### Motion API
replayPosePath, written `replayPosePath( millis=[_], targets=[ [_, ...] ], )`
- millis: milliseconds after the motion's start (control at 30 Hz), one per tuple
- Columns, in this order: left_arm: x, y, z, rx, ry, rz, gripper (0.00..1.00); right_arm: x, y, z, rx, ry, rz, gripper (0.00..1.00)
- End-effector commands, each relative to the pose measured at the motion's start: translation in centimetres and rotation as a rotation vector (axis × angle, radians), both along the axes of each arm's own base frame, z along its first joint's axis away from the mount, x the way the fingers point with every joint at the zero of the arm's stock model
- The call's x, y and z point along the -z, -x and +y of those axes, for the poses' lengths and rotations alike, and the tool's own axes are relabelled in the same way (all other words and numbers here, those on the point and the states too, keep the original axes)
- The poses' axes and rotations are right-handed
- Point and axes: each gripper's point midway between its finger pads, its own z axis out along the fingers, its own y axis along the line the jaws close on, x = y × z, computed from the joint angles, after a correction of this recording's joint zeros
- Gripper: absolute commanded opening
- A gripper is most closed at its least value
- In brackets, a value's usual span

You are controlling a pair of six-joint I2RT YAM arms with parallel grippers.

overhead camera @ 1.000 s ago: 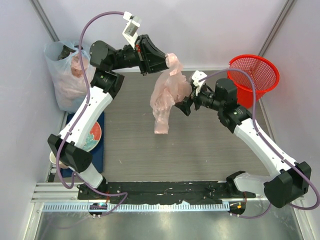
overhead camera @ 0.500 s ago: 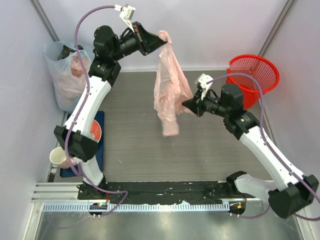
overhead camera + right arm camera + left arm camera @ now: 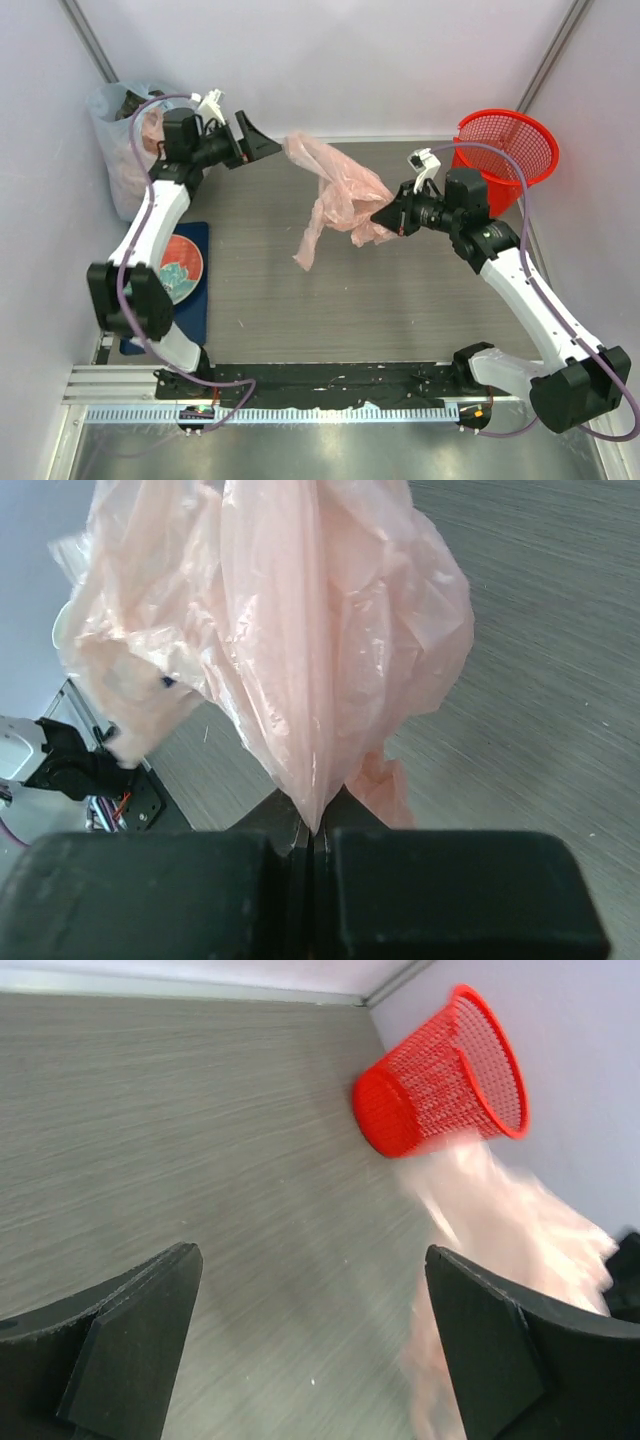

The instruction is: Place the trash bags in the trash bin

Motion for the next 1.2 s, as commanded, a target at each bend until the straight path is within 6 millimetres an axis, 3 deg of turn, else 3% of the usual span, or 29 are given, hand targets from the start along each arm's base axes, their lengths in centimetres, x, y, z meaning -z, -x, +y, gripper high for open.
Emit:
replayPosePath(
  millis=[0,33,133,300,433,467,533,600,633,667,700,733,767,867,900,967,1000,1033,1067,1133,1167],
  targets=[
    [-9.0,9.9,-2.8,0.265,-0.033,-0.379,0.98,-2.2,0.2,0.5,-0.009,-0.064,-0.016,0.01],
    [-7.4,10.9,-3.3,0.296,-0.037,-0.351,0.98,-2.3,0.1,0.6,-0.014,-0.066,-0.017,0.01],
    [-5.8,13.3,-5.0,0.373,-0.089,-0.359,1.00,-2.2,0.0,0.8,-0.028,-0.067,-0.006,0.01],
    [-4.7,13.6,-5.9,0.360,-0.071,-0.359,1.00,-2.9,0.1,1.0,-0.039,-0.083,-0.025,0.01],
    [-3.2,14.2,-8.5,0.439,-0.128,-0.367,1.00,-3.2,0.7,1.2,-0.065,-0.096,-0.026,0.01],
    [-1.9,13.6,-9.3,0.435,-0.173,-0.366,0.99,-3.2,0.8,1.3,-0.071,-0.097,-0.025,0.01],
    [-0.9,12.7,-9.4,0.402,-0.218,-0.348,0.90,-3.3,1.0,1.3,-0.081,-0.097,-0.037,0.01],
    [0.1,11.5,-8.8,0.356,-0.259,-0.313,0.63,-3.3,1.3,1.1,-0.084,-0.084,-0.051,0.01],
    [-0.6,11.2,-8.5,0.346,-0.261,-0.327,0.51,-2.9,1.2,0.9,-0.075,-0.072,-0.051,0.01],
    [-1.1,10.3,-7.2,0.314,-0.254,-0.332,0.35,-2.7,1.1,0.6,-0.060,-0.055,-0.056,0.01],
    [-3.0,10.0,-6.6,0.289,-0.208,-0.373,0.00,-2.0,1.1,0.1,-0.044,-0.031,-0.044,0.01],
    [-4.0,9.3,-5.6,0.258,-0.187,-0.392,0.00,-0.8,0.9,-0.3,-0.031,0.000,-0.043,0.01],
    [-5.1,7.9,-3.4,0.198,-0.177,-0.413,0.00,0.1,0.4,-1.2,0.000,0.017,-0.034,0.01],
    [-7.9,6.8,-2.0,0.196,-0.178,-0.480,0.00,3.8,-1.1,-4.1,0.087,0.071,0.032,0.01],
    [-8.2,7.2,-2.5,0.232,-0.179,-0.489,0.00,5.2,-1.6,-4.4,0.098,0.088,0.067,0.03],
    [-8.5,8.6,-4.8,0.340,-0.166,-0.527,0.00,5.7,-2.5,-4.8,0.105,0.116,0.067,0.35],
    [-7.3,9.5,-5.7,0.376,-0.197,-0.504,0.00,6.0,-2.7,-4.8,0.101,0.127,0.082,0.45],
    [-6.6,9.1,-6.0,0.375,-0.328,-0.603,0.00,5.1,-3.3,-4.8,0.108,0.126,0.065,0.54],
    [-5.6,10.8,-8.5,0.448,-0.379,-0.642,0.00,4.9,-3.5,-5.0,0.113,0.139,0.058,0.65],
    [-2.7,11.1,-9.4,0.455,-0.549,-0.693,0.00,4.3,-3.8,-5.8,0.127,0.161,0.064,0.71],
    [-1.7,10.4,-9.6,0.362,-0.676,-0.699,0.00,4.3,-3.7,-6.3,0.132,0.171,0.070,0.72]
  ],
)
